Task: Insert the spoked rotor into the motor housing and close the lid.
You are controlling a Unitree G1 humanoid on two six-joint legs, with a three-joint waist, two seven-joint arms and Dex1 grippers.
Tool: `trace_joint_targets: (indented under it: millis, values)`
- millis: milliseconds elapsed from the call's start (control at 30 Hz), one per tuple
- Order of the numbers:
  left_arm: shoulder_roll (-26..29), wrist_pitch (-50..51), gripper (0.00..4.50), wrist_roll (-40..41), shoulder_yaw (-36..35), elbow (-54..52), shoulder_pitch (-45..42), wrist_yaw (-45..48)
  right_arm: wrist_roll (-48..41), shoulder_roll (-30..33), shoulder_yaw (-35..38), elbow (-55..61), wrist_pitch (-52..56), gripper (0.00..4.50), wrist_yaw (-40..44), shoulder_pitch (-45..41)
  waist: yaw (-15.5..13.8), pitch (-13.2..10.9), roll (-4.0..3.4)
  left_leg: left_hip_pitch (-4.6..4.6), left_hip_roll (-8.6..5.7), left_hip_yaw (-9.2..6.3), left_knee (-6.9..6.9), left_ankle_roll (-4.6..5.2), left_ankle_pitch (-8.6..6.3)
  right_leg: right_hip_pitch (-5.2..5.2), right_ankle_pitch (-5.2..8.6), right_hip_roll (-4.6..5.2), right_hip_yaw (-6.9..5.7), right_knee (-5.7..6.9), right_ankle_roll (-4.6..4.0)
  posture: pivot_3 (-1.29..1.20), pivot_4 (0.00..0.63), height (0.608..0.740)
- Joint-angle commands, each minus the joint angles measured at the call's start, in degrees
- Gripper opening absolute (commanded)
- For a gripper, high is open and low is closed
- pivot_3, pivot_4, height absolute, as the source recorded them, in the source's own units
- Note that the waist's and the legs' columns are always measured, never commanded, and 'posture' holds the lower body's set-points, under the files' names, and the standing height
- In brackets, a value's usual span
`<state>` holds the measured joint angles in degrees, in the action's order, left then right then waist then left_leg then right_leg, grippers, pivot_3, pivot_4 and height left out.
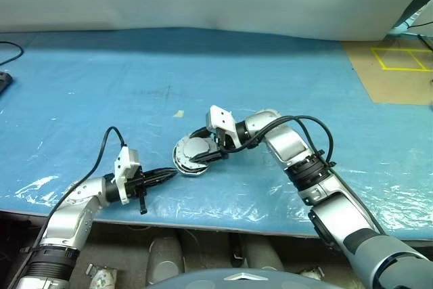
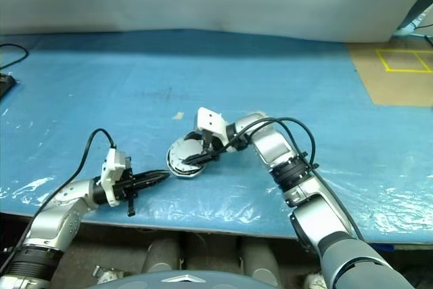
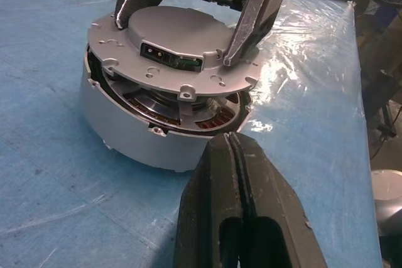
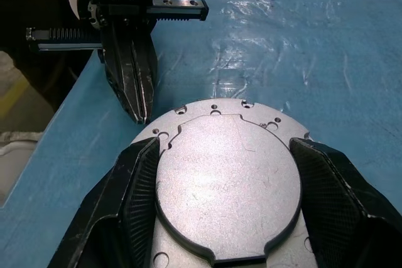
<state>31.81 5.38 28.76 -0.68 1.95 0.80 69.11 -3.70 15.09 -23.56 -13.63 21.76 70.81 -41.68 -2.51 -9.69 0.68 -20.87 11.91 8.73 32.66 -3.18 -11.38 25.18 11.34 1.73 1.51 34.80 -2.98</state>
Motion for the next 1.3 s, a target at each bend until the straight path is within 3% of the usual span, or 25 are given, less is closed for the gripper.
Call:
trace_joint_targets:
  millis: [33, 267, 667, 1300]
  values:
    - [1.2, 0.2, 0.00, -0.9, 0.1, -1.3, 0.8, 0.6, -1.9, -0.5, 0.4, 2.8, -0.2, 2.95, 0.7, -1.7, 0.0, 0.0, 0.00, 0.00, 0.00, 0.00, 0.00, 0.00, 0.00, 0.00, 0.00, 0.00, 0.00, 0.00, 0.00, 0.00, 0.150, 0.740]
    - [1.4, -0.5, 0.00, -3.7, 1.2, 1.0, 0.6, 0.4, -0.1, -0.6, -0.7, -2.5, -2.8, 2.95, 0.5, -1.6, 0.0, 0.0, 0.00, 0.01, -0.01, 0.00, 0.01, 0.00, 0.00, -0.01, 0.00, 0.00, 0.00, 0.01, 0.00, 0.00, 0.150, 0.740]
    - [-2.2, -3.5, 0.00, -5.5, 0.9, 3.5, -0.4, -1.5, 0.8, -2.9, -1.7, -4.2, -1.0, 2.95, -0.8, -2.2, 0.1, 0.0, 0.00, 0.08, 0.00, 0.00, 0.02, -0.01, 0.01, -0.04, 0.00, 0.00, 0.00, 0.06, 0.00, 0.00, 0.150, 0.740]
    - [-3.4, -4.2, 0.00, -5.7, 0.5, 5.0, -0.5, -3.1, 3.1, -4.0, -3.0, -6.8, -3.0, 2.95, -2.8, -2.3, 0.2, 0.0, 0.00, 0.50, 0.00, 0.02, 0.00, 0.03, -0.02, -0.37, 0.00, 0.00, 0.05, 0.08, 0.00, 0.00, 0.150, 0.740]
